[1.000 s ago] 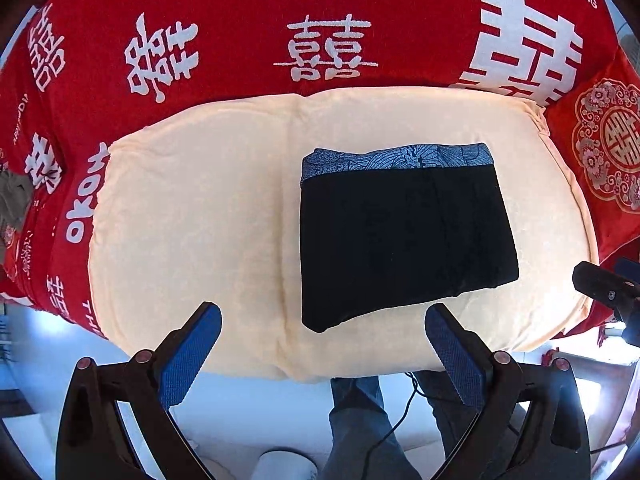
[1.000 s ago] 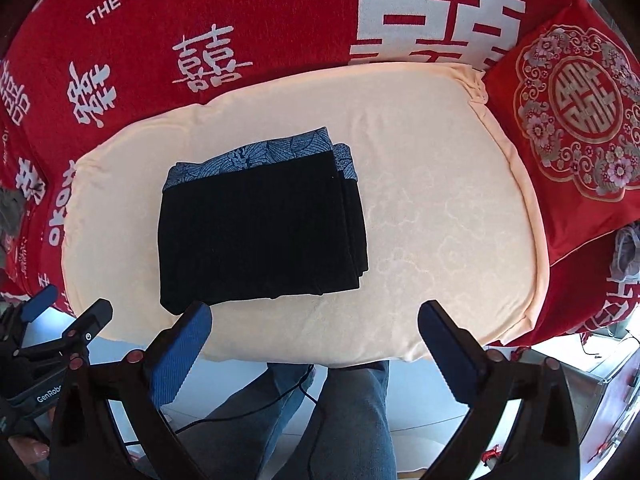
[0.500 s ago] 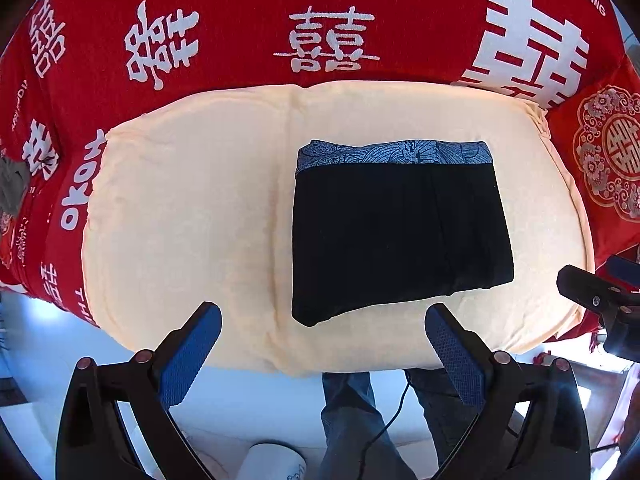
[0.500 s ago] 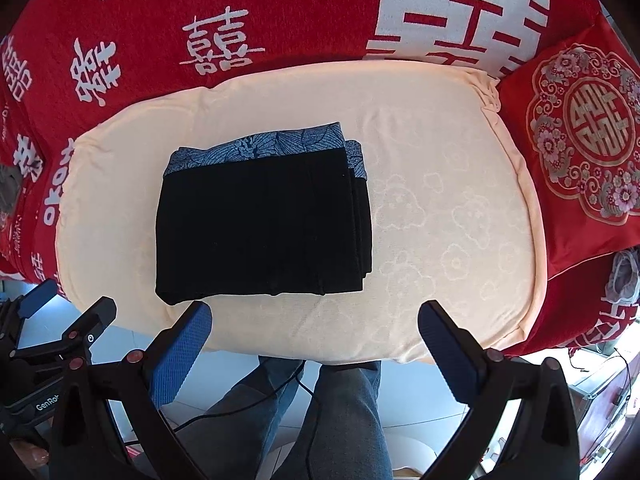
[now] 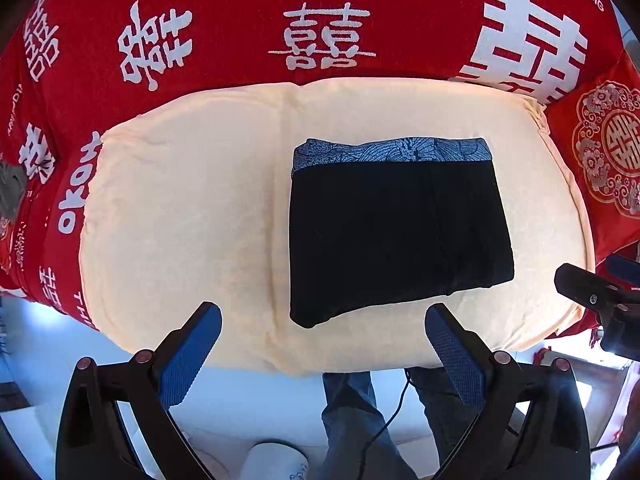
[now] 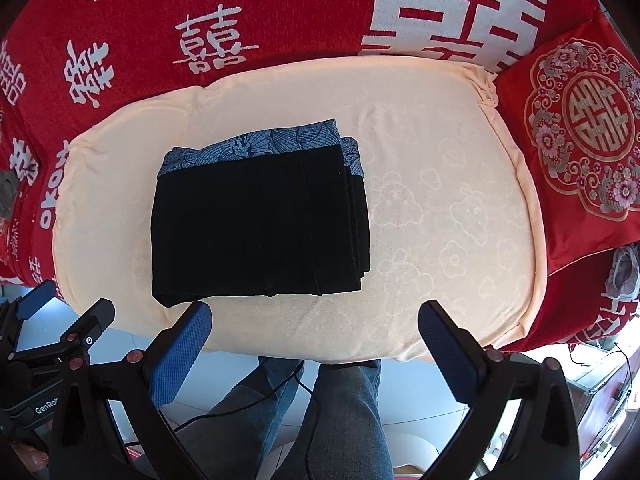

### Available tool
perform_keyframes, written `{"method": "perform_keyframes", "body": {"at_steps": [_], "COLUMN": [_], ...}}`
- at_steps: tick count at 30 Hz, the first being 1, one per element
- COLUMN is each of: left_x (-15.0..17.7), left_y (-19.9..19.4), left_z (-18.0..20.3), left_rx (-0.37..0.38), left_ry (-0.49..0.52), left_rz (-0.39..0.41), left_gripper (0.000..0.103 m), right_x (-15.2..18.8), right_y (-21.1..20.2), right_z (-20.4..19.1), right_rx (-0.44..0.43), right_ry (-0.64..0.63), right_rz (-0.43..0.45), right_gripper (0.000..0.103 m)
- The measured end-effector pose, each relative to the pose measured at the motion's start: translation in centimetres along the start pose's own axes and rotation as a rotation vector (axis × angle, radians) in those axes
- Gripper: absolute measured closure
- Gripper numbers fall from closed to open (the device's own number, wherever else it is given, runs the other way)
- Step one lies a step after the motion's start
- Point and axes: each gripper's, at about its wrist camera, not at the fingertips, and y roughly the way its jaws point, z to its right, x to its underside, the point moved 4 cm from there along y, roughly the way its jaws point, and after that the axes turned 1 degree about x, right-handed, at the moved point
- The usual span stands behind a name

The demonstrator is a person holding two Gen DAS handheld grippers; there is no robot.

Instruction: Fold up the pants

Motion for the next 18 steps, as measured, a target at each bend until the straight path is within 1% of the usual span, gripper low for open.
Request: {"method": "perform_keyframes", "body": {"at_steps": [18], "left_x": [-0.21], "left_y": [-0.05], "left_z": [-0.09], "left_rx": [0.000], "left_ry": [0.001], "left_rz": [0.000], "left_gripper": [0.001], "right_x": [-0.21], "right_y": [0.10], "right_z": [-0.56], "right_rx": [0.005], "right_ry": [-0.016], "right_rz": [0.001], "right_gripper": [0.000]}}
